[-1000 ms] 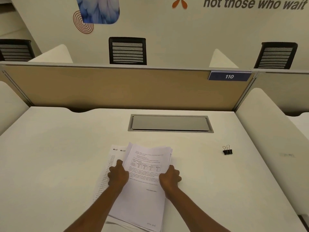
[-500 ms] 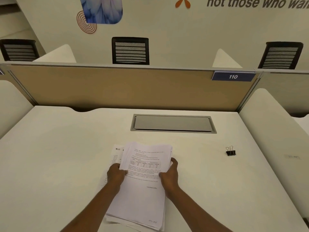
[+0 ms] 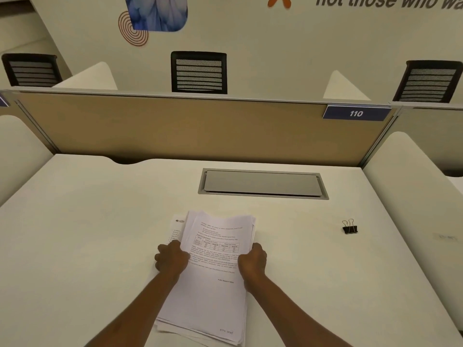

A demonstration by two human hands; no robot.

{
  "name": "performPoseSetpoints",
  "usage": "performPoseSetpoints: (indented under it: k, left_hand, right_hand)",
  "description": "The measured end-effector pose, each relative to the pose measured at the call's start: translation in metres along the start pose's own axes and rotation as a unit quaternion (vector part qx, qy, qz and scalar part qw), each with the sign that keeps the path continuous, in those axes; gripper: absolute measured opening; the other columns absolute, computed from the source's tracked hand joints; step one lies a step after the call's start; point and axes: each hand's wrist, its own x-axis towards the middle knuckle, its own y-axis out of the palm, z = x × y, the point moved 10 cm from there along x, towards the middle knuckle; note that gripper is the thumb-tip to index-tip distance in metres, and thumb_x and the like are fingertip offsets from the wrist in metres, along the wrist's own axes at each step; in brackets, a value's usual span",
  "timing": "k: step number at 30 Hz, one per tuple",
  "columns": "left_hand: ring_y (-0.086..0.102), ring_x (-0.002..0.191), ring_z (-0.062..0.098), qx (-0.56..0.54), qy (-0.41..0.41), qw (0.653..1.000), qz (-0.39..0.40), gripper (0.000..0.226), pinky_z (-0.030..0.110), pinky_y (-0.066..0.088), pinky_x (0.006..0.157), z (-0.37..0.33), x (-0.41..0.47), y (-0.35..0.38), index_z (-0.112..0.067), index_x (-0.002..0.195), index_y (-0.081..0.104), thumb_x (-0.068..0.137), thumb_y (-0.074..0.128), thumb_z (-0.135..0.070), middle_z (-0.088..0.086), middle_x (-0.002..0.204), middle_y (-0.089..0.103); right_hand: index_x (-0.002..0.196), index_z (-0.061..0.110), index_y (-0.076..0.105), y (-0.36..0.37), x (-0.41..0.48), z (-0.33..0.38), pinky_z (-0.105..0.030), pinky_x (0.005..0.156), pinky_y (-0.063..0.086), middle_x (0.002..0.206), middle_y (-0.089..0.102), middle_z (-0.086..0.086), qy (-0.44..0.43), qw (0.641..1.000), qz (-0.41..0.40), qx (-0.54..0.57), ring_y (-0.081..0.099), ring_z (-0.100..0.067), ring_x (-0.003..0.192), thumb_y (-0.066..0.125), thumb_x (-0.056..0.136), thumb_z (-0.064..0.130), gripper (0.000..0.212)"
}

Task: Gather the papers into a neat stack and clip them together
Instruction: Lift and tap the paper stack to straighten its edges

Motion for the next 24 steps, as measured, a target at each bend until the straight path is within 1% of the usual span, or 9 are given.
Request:
performPoseSetpoints:
  k: [4, 6, 9, 11, 13, 16, 19, 21, 24]
  left_hand:
    - [0.06, 0.087, 0.035, -0.045, 0.023, 0.999, 0.007, 0.022, 0.044, 0.055, 0.08, 0.0, 0.002, -0.002, -0.014, 0.084, 0.05, 0.08, 0.07, -0.023, 0.015, 0.105, 0.053]
    - [0.061, 0.087, 0.035, -0.055, 0.024, 0.998, 0.009, 0.022, 0.043, 0.055, 0.079, 0.002, 0.004, -0.001, -0.014, 0.086, 0.05, 0.079, 0.071, -0.021, 0.014, 0.104, 0.053]
    - [0.062, 0.085, 0.034, -0.111, 0.026, 0.993, 0.016, 0.026, 0.045, 0.057, 0.078, 0.003, 0.006, -0.001, -0.015, 0.09, 0.054, 0.075, 0.074, -0.014, 0.013, 0.102, 0.059]
    - [0.062, 0.086, 0.036, -0.14, 0.029, 0.989, 0.024, 0.03, 0.046, 0.056, 0.078, 0.002, 0.003, -0.002, -0.014, 0.092, 0.048, 0.075, 0.072, -0.006, 0.014, 0.097, 0.061]
    - [0.06, 0.09, 0.037, -0.172, 0.023, 0.984, 0.028, 0.04, 0.045, 0.053, 0.079, 0.0, -0.003, -0.005, -0.013, 0.102, 0.039, 0.078, 0.068, 0.001, 0.013, 0.098, 0.057]
    - [0.055, 0.104, 0.035, -0.23, -0.019, 0.972, 0.055, 0.055, 0.042, 0.048, 0.09, 0.003, -0.005, 0.001, -0.004, 0.117, 0.034, 0.076, 0.071, 0.005, 0.009, 0.108, 0.048]
    - [0.06, 0.103, 0.035, -0.271, -0.037, 0.957, 0.101, 0.063, 0.045, 0.051, 0.093, 0.01, 0.009, 0.015, 0.002, 0.114, 0.049, 0.063, 0.083, -0.004, 0.011, 0.112, 0.059]
    - [0.065, 0.095, 0.036, -0.295, -0.036, 0.945, 0.134, 0.061, 0.048, 0.054, 0.089, 0.015, 0.022, 0.031, 0.001, 0.107, 0.059, 0.053, 0.086, -0.008, 0.017, 0.108, 0.067]
    - [0.067, 0.09, 0.039, -0.331, -0.033, 0.931, 0.151, 0.046, 0.047, 0.055, 0.086, 0.001, 0.0, 0.019, 0.005, 0.104, 0.065, 0.061, 0.08, 0.008, 0.021, 0.101, 0.07]
  right_hand:
    - [0.096, 0.019, 0.052, 0.0, 0.0, -0.009, -0.047, 0.081, 0.058, 0.107, 0.049, -0.007, 0.033, 0.999, 0.005, -0.012, 0.056, -0.032, 0.1, 0.055, 0.072, 0.007, 0.027]
    - [0.096, 0.02, 0.051, 0.001, -0.001, -0.008, -0.045, 0.079, 0.059, 0.108, 0.055, -0.007, 0.028, 0.999, 0.015, 0.015, 0.058, -0.03, 0.096, 0.053, 0.07, 0.004, 0.031]
    - [0.104, 0.014, 0.05, 0.004, -0.007, -0.007, -0.032, 0.066, 0.056, 0.103, 0.06, -0.006, 0.036, 0.995, 0.046, 0.082, 0.061, -0.021, 0.086, 0.052, 0.074, -0.008, 0.037]
    - [0.106, 0.012, 0.047, 0.005, -0.008, -0.009, -0.029, 0.062, 0.054, 0.098, 0.059, -0.004, 0.048, 0.992, 0.059, 0.102, 0.06, -0.018, 0.082, 0.054, 0.075, -0.011, 0.04]
    - [0.107, 0.01, 0.047, 0.009, -0.009, -0.013, -0.034, 0.067, 0.057, 0.099, 0.059, -0.005, 0.061, 0.99, 0.063, 0.112, 0.062, -0.022, 0.086, 0.061, 0.074, -0.01, 0.041]
    - [0.099, 0.009, 0.057, 0.017, -0.013, -0.017, -0.045, 0.075, 0.06, 0.099, 0.067, -0.011, 0.08, 0.979, 0.091, 0.164, 0.068, -0.032, 0.086, 0.066, 0.072, -0.01, 0.034]
    - [0.098, 0.005, 0.068, 0.023, -0.016, -0.014, -0.045, 0.069, 0.061, 0.095, 0.074, -0.015, 0.078, 0.964, 0.138, 0.213, 0.072, -0.034, 0.08, 0.066, 0.073, -0.015, 0.032]
    - [0.101, 0.004, 0.069, 0.025, -0.016, -0.016, -0.054, 0.073, 0.059, 0.096, 0.074, -0.016, 0.086, 0.956, 0.15, 0.239, 0.072, -0.038, 0.081, 0.068, 0.072, -0.015, 0.035]
    - [0.103, 0.002, 0.068, 0.025, -0.017, -0.019, -0.062, 0.074, 0.056, 0.098, 0.073, -0.02, 0.101, 0.95, 0.143, 0.256, 0.071, -0.042, 0.082, 0.069, 0.069, -0.015, 0.038]
